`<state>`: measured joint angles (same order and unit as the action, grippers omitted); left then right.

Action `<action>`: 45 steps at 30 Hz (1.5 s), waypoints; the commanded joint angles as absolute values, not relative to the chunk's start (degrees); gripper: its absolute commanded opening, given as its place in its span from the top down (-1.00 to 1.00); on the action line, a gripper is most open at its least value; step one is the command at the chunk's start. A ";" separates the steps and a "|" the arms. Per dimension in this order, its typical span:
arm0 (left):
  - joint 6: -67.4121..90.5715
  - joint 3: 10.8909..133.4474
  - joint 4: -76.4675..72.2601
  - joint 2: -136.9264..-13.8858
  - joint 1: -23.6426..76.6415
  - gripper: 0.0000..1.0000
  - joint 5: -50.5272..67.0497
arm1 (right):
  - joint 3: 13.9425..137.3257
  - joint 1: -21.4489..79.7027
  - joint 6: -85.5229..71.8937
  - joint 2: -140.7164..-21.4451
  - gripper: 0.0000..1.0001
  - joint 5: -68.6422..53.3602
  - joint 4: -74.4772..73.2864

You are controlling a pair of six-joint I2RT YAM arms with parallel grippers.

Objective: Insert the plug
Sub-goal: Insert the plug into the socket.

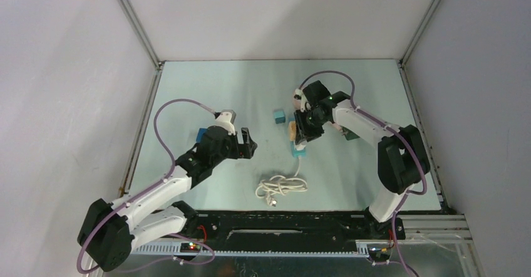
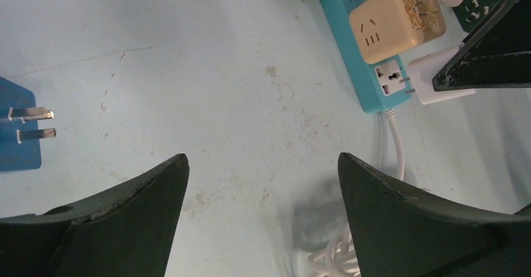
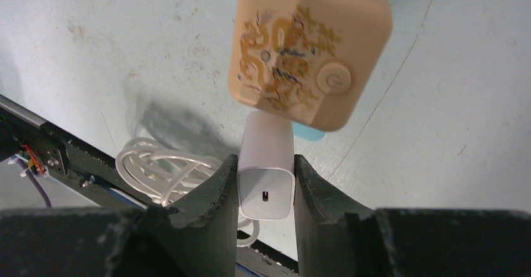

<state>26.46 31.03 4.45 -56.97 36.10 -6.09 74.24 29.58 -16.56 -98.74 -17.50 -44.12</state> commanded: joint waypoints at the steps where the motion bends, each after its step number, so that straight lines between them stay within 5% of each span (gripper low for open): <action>1: 25.74 29.90 4.39 -55.22 36.20 -0.84 -8.08 | 78.26 30.76 -18.32 -101.15 1.00 -14.79 -42.95; 45: 24.83 28.21 5.67 -52.66 36.24 -0.83 -8.92 | 83.07 35.46 -21.64 -111.92 1.00 0.00 -49.13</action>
<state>26.39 28.84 6.59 -53.89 36.10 -7.57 83.31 34.94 -21.52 -108.07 -4.86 -48.47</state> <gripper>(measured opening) 0.918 0.328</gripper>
